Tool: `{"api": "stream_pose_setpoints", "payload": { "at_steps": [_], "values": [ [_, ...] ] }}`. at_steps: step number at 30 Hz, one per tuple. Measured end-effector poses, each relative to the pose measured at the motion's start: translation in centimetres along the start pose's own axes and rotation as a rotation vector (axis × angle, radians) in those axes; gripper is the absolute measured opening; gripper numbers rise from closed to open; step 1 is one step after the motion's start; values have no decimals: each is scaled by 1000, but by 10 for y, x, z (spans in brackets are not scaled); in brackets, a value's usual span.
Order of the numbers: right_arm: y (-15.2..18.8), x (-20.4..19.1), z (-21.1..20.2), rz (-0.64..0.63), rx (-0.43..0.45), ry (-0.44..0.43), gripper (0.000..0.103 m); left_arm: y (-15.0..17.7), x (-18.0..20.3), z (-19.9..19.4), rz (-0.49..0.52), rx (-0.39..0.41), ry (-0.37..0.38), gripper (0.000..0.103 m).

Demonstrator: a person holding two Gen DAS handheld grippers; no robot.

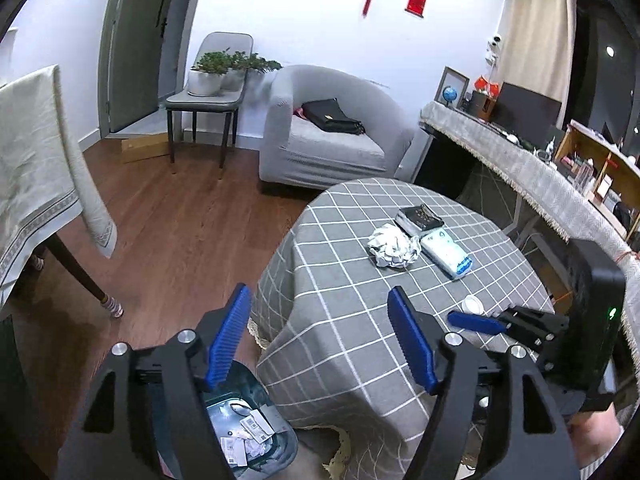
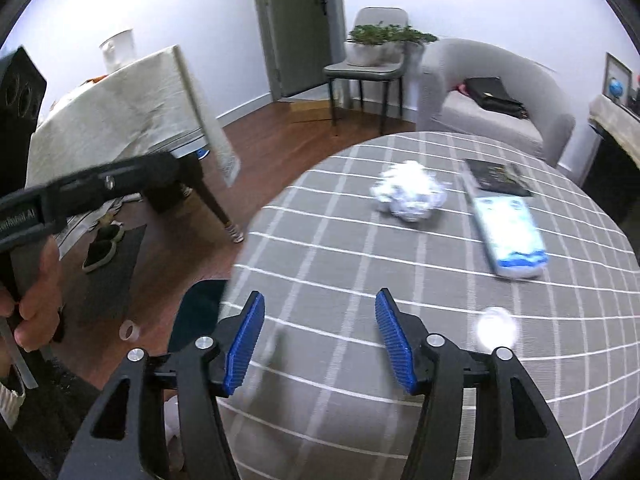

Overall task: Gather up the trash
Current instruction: 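Move both tools back over the table toward the foil ball and clear cup, then grasp the clear plastic cup with the right tool while the left tool grasps the crumpled foil ball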

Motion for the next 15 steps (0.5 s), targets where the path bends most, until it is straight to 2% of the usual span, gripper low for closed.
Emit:
{"api": "stream_pose_setpoints", "payload": {
  "at_steps": [3,15],
  "values": [
    [-1,18,-2,20,10,20,65,1,6,20,15,-26,-6,76],
    [5,79,3,56,-12,73,66,5,30,79,72,-98,8,77]
  ]
}}
Point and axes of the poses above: each gripper's, at about its wrist camera, not at the fingertips, and z roughly the way its jaws point, x to its right, y to its underside, the point moved 8 cm from there along z, roughly the way its jaws point, and after that the axes turned 11 degrees about y, right-handed, at the moved point
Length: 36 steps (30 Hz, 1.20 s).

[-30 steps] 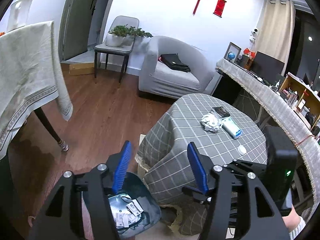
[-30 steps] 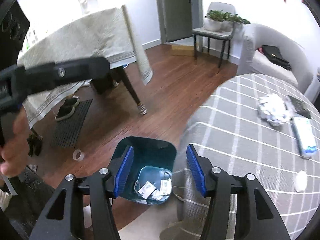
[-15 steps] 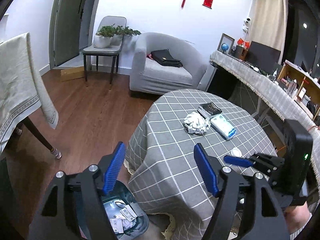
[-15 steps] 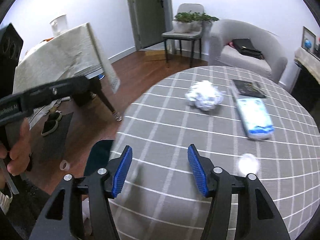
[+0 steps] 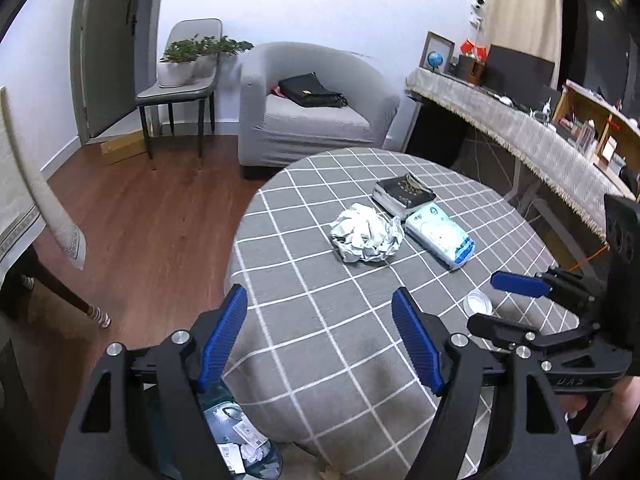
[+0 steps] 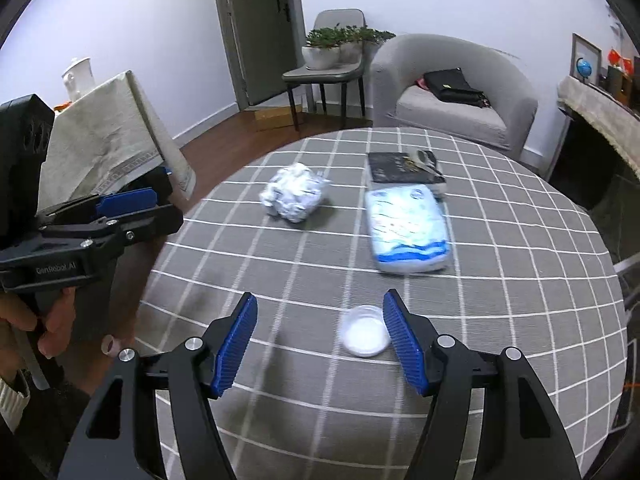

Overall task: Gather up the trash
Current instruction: 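Grasp the clear plastic cup with the right tool while the left tool grasps the crumpled foil ball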

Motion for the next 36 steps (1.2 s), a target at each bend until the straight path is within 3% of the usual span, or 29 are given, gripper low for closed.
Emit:
{"api": "stream_pose_setpoints", "payload": {
  "at_steps": [3,8,16,22,29,36],
  "values": [
    [2,3,6,-21,-24,8,61,-4,4,12,0,-10,7,78],
    [11,10,16,-37,-74,10,45,-9,10,27,2,-14,18,79],
    [17,16,17,-48,-75,26,31,-13,21,37,15,-19,14,79],
    [7,28,12,-17,-45,28,30,-23,28,55,-5,-16,17,79],
    [-1,38,12,11,-24,4,30,-26,28,77,53,-58,-54,79],
    [-8,45,9,37,0,-25,30,-27,27,92,44,-87,-43,78]
  ]
}}
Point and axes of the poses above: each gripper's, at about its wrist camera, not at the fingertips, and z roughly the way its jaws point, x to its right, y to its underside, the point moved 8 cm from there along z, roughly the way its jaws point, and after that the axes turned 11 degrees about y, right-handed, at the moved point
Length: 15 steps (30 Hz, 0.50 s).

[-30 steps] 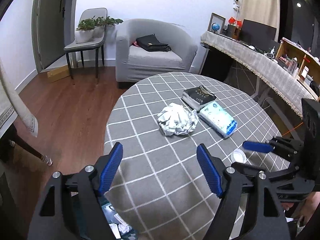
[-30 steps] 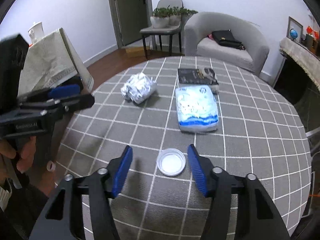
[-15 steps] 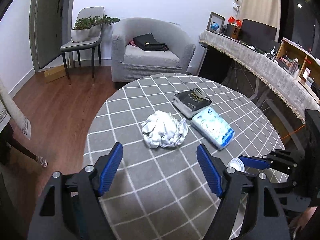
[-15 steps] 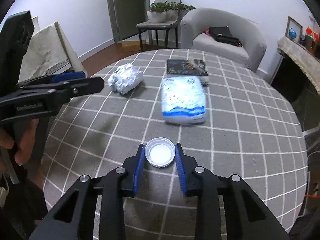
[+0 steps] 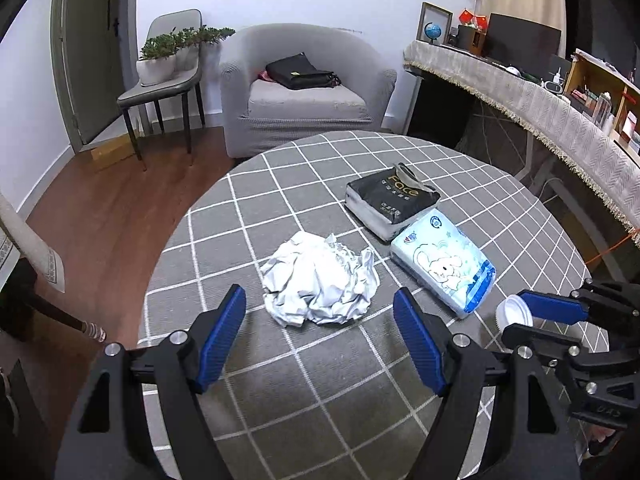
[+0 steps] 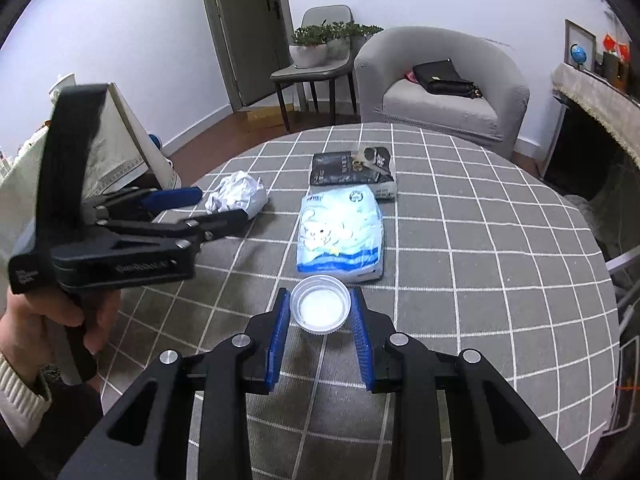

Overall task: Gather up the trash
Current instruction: 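Grasp the clear plastic cup with the right tool while the left tool grasps the crumpled foil ball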

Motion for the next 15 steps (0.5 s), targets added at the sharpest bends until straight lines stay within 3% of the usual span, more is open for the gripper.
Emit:
{"api": "stream_pose_setpoints", "payload": {
  "at_steps": [6,15],
  "values": [
    [-1,-2,0,2,0,-9,30,4,-5,8,-27,-44,2,69],
    [-1,1,0,9,-6,-7,30,1,-2,10,-13,-42,13,56]
  ]
}}
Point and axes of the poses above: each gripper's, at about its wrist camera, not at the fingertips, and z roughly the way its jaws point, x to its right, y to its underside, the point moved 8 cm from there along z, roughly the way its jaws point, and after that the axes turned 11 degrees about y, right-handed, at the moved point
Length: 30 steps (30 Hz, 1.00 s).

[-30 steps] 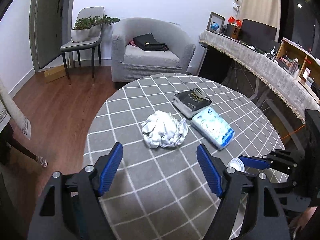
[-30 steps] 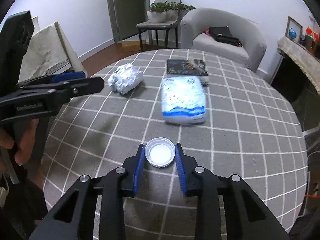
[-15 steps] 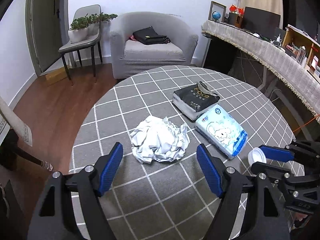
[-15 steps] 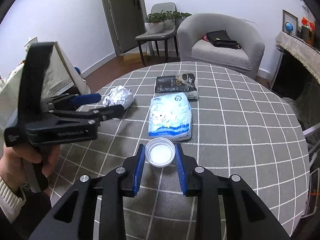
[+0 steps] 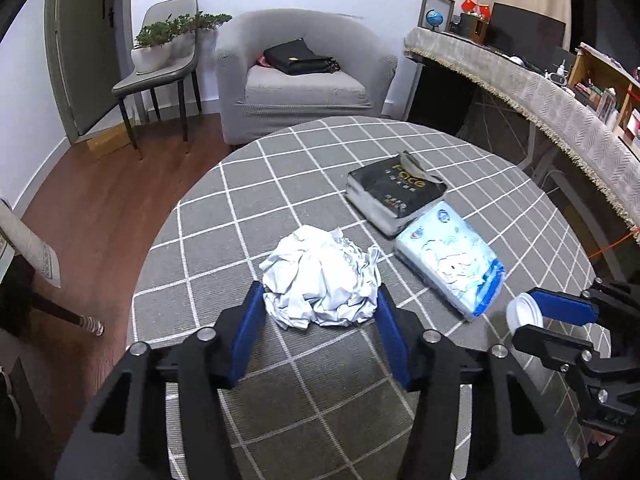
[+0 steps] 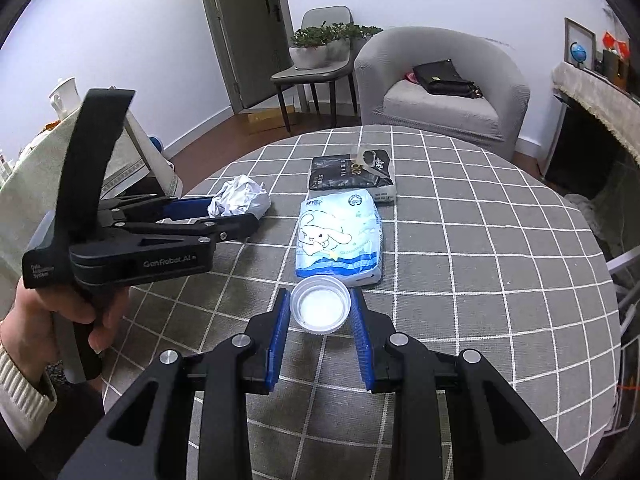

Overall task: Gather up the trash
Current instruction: 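Grasp the clear plastic cup with the right tool while the left tool grasps the crumpled foil ball, then carry both items over the teal bin while the left tool opens to drop the foil ball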

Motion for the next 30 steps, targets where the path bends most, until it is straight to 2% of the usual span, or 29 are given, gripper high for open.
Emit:
{"api": "stream_pose_setpoints", "payload": {
  "at_steps": [8,17,30],
  "values": [
    [-1,-5,-7,8,4,10,30,5,4,-16,14,24,30,55],
    [3,-23,-3,-7,-11,16,30,14,-2,-43,-44,64,60,55],
    [6,-69,-19,-9,27,-30,30,46,-13,-87,-57,76,32,55]
  ]
}}
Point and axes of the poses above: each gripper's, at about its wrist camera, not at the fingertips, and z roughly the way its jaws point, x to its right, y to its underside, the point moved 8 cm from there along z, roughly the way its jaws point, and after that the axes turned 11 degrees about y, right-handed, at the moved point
